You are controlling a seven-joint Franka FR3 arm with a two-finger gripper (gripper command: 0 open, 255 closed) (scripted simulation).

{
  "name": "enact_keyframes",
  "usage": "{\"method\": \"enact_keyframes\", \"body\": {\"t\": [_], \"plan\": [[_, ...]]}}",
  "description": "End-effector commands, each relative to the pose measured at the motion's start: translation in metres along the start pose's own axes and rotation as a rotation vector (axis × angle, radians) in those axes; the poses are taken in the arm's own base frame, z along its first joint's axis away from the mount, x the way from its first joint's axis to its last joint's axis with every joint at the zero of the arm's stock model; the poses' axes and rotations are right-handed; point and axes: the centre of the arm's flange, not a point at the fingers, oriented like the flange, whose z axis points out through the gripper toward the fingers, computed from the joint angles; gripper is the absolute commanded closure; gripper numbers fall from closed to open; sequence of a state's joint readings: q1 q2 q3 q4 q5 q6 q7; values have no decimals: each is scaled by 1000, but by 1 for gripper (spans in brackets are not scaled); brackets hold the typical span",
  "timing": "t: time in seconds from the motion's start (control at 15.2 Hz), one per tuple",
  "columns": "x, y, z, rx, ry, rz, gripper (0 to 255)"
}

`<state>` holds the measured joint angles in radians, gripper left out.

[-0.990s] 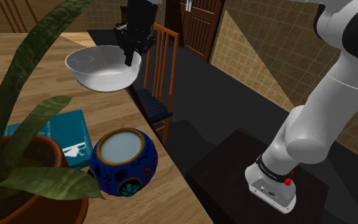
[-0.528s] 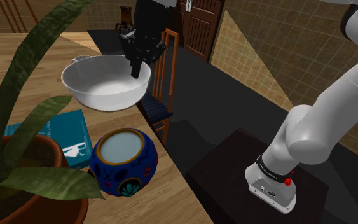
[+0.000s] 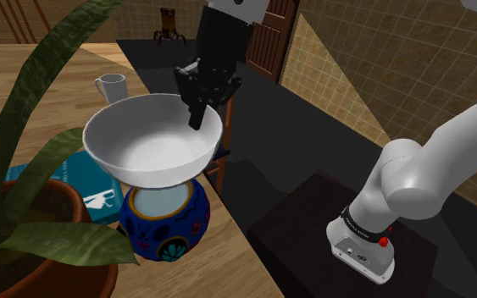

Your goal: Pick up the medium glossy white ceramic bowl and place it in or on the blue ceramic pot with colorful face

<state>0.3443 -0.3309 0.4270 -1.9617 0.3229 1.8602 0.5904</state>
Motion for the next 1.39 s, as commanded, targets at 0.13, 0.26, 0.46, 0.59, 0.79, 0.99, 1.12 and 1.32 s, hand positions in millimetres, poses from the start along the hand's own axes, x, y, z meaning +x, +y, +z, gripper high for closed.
{"method": "enact_keyframes", "body": {"t": [0.13,0.26,0.46,0.59,0.79,0.99,1.12,1.32], "plan": [[-4,4,19,0,0,1,255],[-5,7,29,0,0,1,255],[-6,11,44,0,0,1,255],[-7,14,54,0,0,1,255],[-8,18,70,0,0,1,255],[-8,19,73,0,0,1,255],[-8,19,73,0,0,1,255],[-8,19,73,0,0,1,255]]}}
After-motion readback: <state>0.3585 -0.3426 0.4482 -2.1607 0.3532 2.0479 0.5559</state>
